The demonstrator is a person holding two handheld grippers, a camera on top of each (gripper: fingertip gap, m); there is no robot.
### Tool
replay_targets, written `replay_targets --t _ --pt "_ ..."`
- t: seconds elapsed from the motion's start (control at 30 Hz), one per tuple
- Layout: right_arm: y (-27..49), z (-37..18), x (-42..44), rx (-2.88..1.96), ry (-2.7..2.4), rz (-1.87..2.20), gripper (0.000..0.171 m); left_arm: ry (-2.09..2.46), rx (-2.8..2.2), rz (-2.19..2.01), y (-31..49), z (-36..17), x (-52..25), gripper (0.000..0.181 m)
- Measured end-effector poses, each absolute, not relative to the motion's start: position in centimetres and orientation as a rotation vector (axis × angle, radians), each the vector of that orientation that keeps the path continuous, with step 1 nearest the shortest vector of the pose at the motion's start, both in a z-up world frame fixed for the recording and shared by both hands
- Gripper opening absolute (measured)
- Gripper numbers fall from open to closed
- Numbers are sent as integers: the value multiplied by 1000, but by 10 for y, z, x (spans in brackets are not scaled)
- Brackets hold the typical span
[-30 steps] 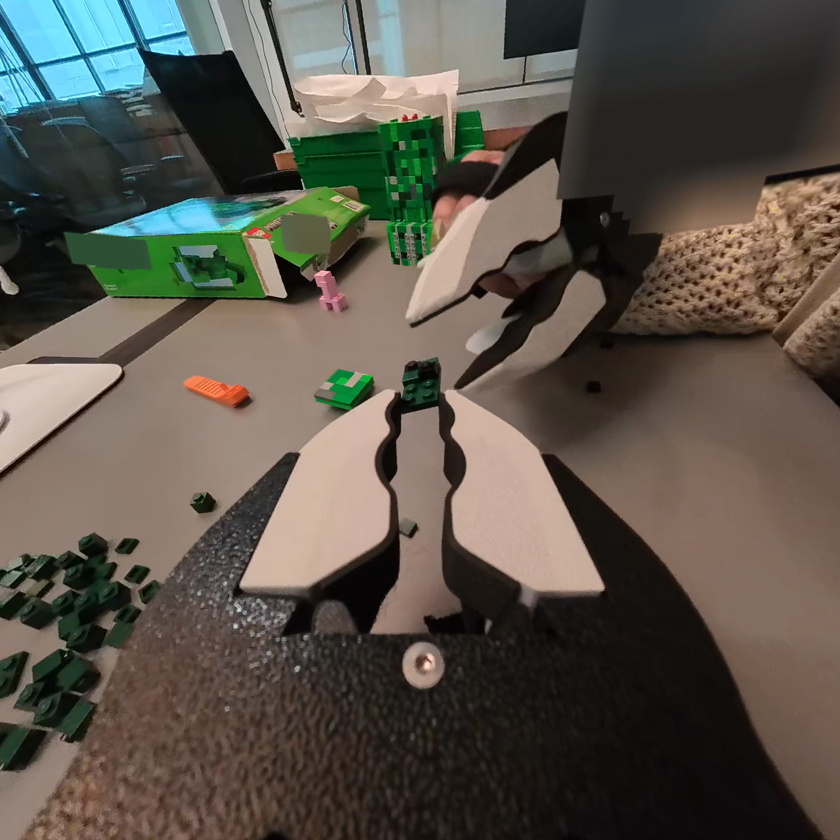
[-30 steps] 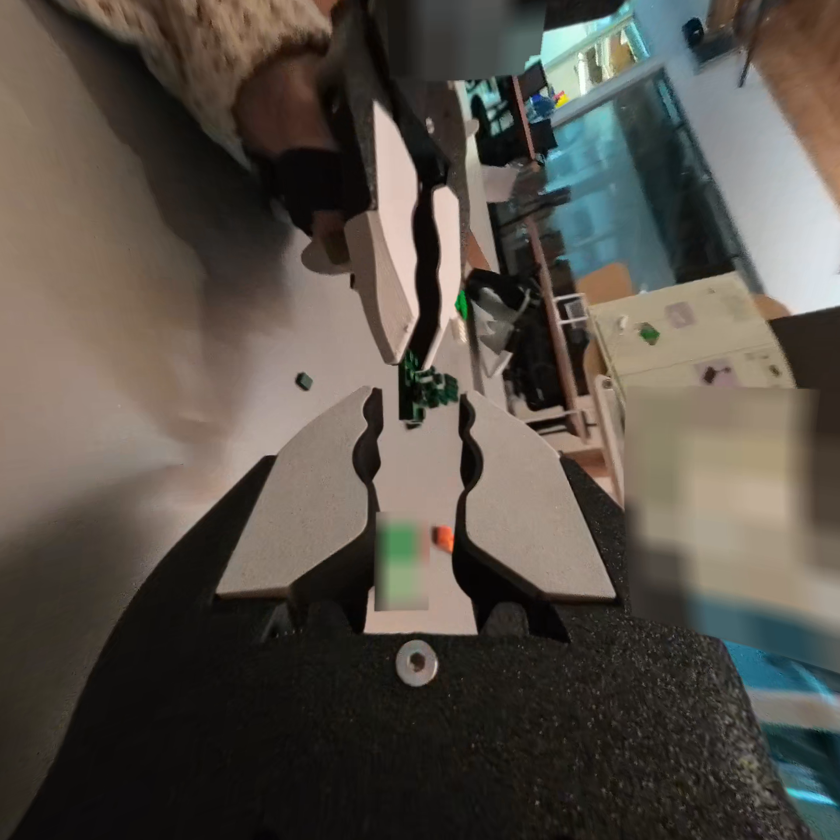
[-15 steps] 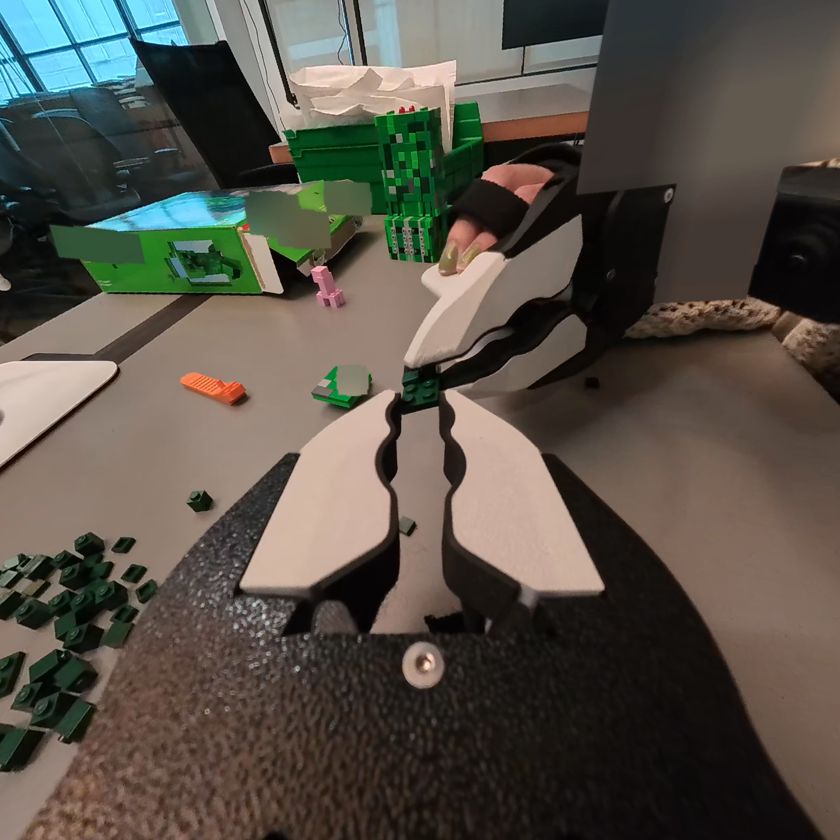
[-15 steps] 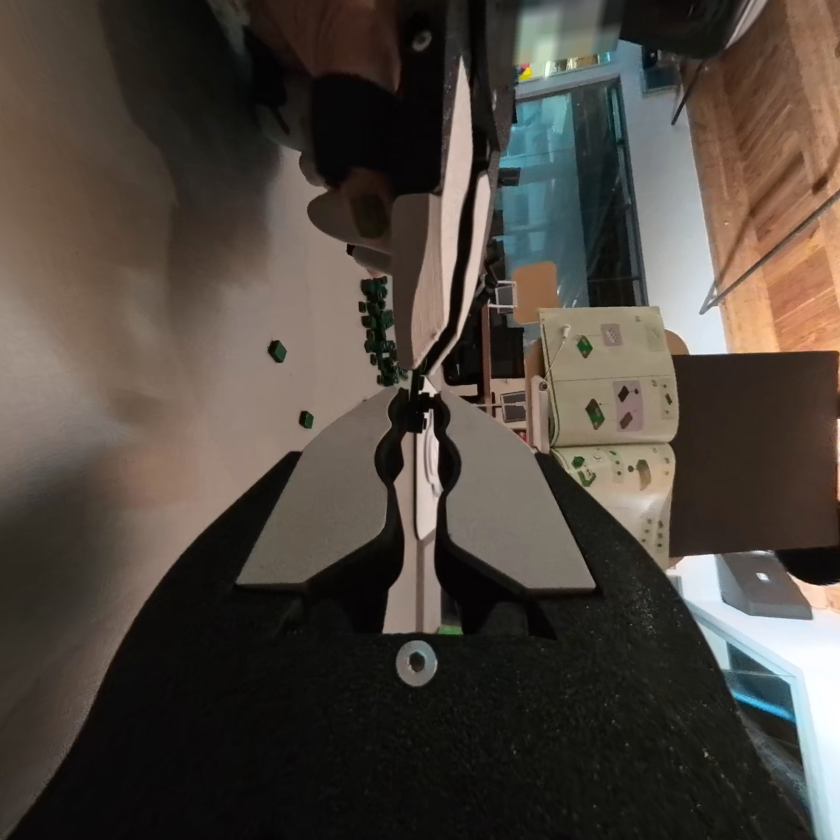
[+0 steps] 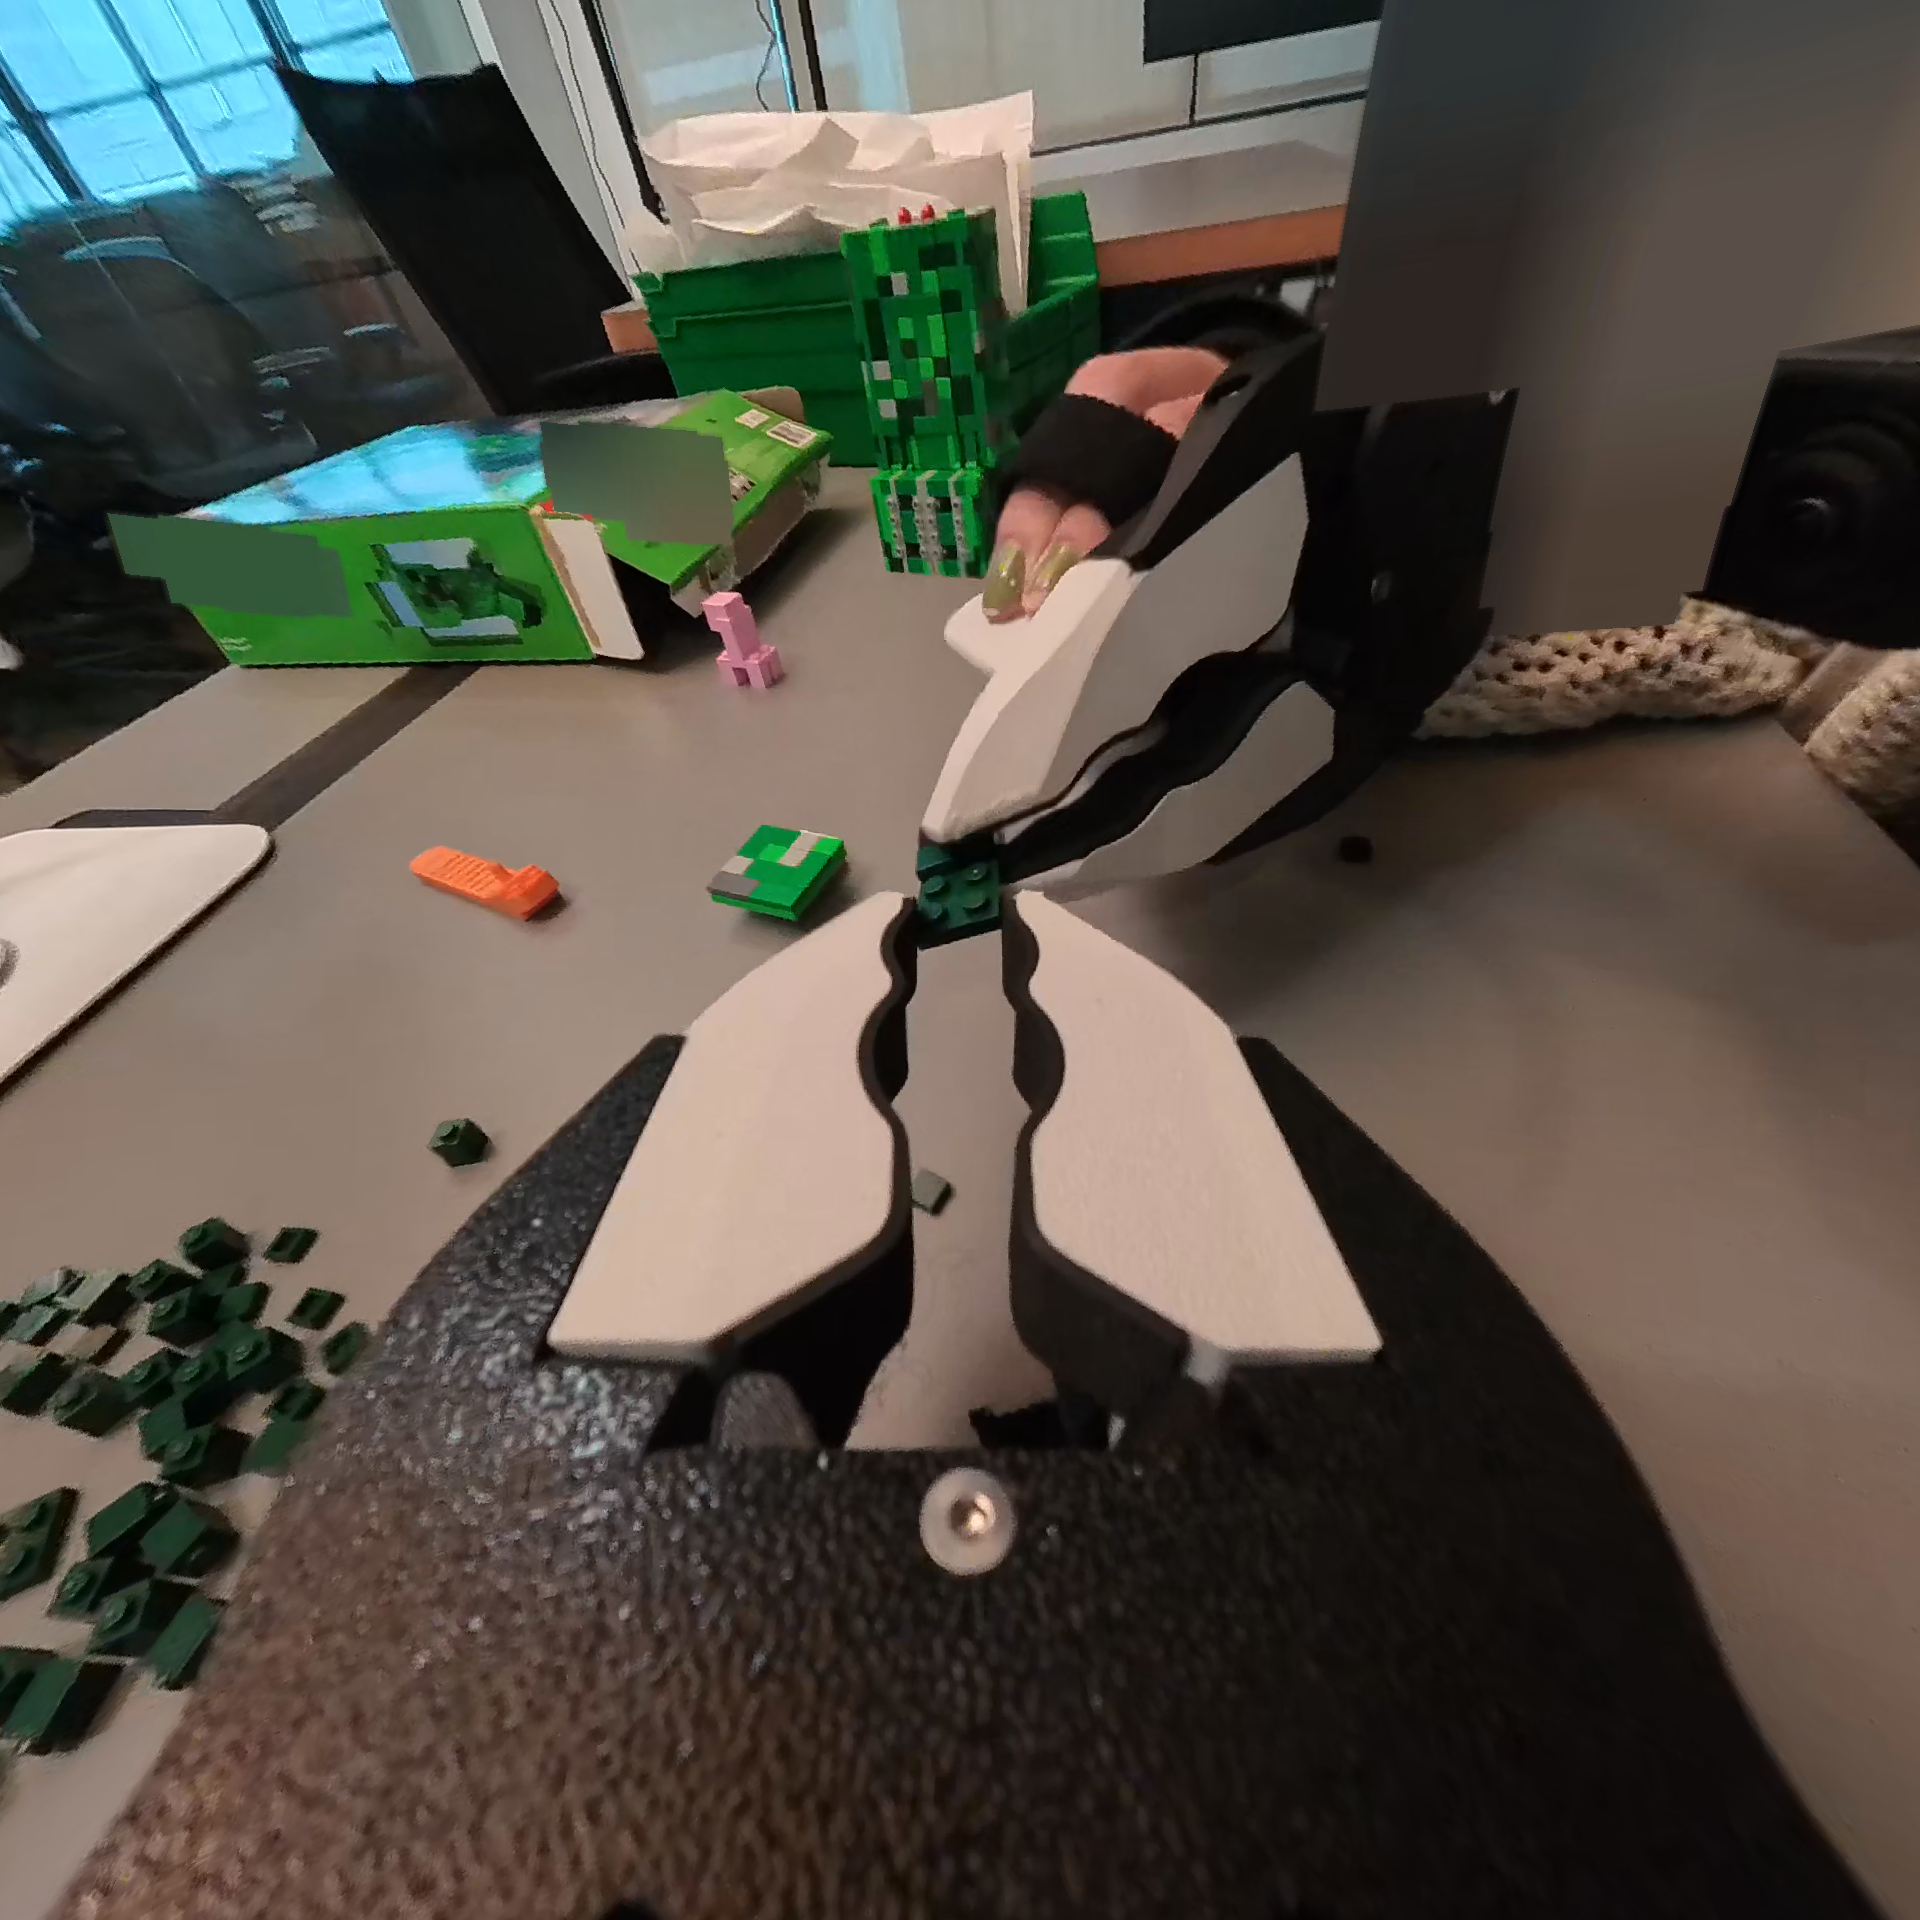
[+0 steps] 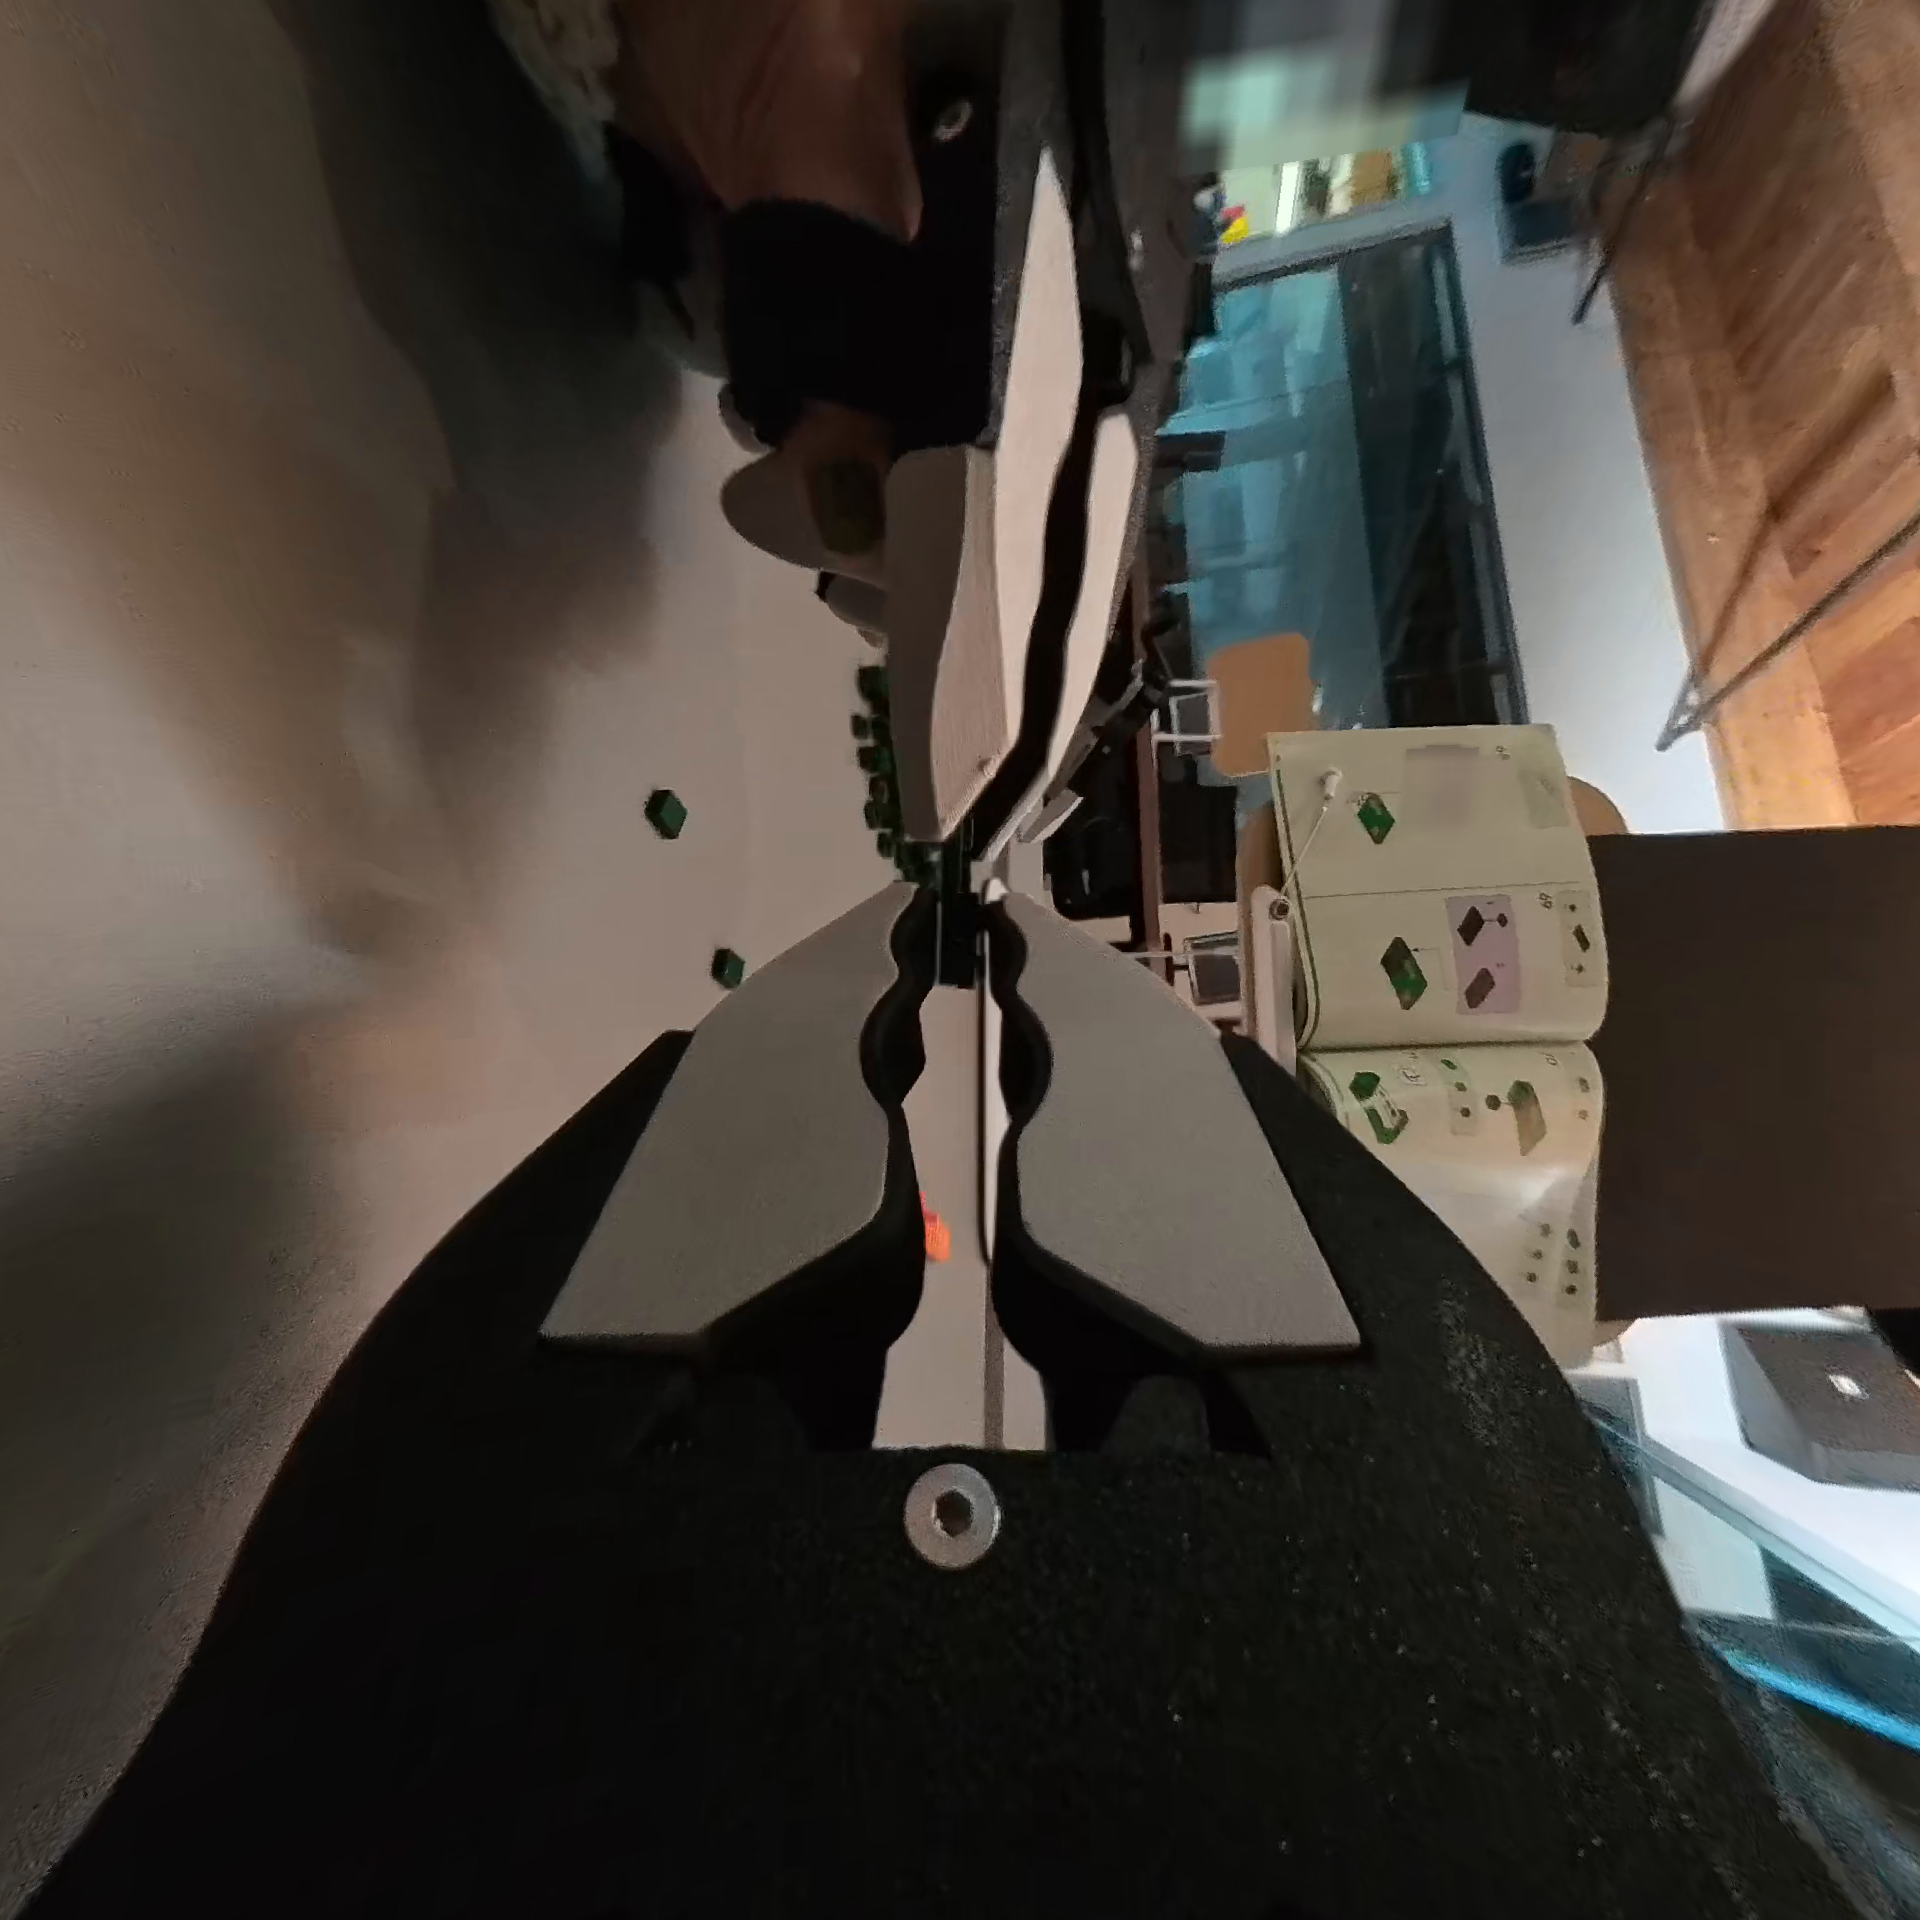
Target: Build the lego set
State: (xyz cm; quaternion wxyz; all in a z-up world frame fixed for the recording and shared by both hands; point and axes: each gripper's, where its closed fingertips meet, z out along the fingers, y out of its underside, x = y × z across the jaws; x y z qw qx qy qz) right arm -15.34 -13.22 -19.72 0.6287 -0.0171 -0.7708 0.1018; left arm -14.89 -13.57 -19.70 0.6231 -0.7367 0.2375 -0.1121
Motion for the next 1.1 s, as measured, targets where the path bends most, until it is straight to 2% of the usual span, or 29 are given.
replay_targets --t 0.07,0.13,0.37,0.43,0.6,0.87,1.1 --pt "-126 -202 -152 -51 -1786 250 29 528 -1667 -229 -136 -194 -153 15" --pt "-115 -205 -151 -126 -1811 307 40 518 -1657 -209 -136 -192 -157 15" --pt "-83 -191 -138 -483 -1884 789 36 565 -1666 -37 -137 -194 -175 15" --pt "-87 -191 -129 -561 -1961 980 28 589 -1656 29 -138 -195 -181 15" --pt "-101 -202 -99 -734 -2253 1286 27 615 -1652 18 -138 -200 -181 15" --pt "-104 -234 -33 -967 -2472 1099 25 689 -1628 -12 -140 -202 -169 15" --pt "-89 -251 22 -1222 -2325 893 18 763 -1629 -20 -142 -207 -158 15"
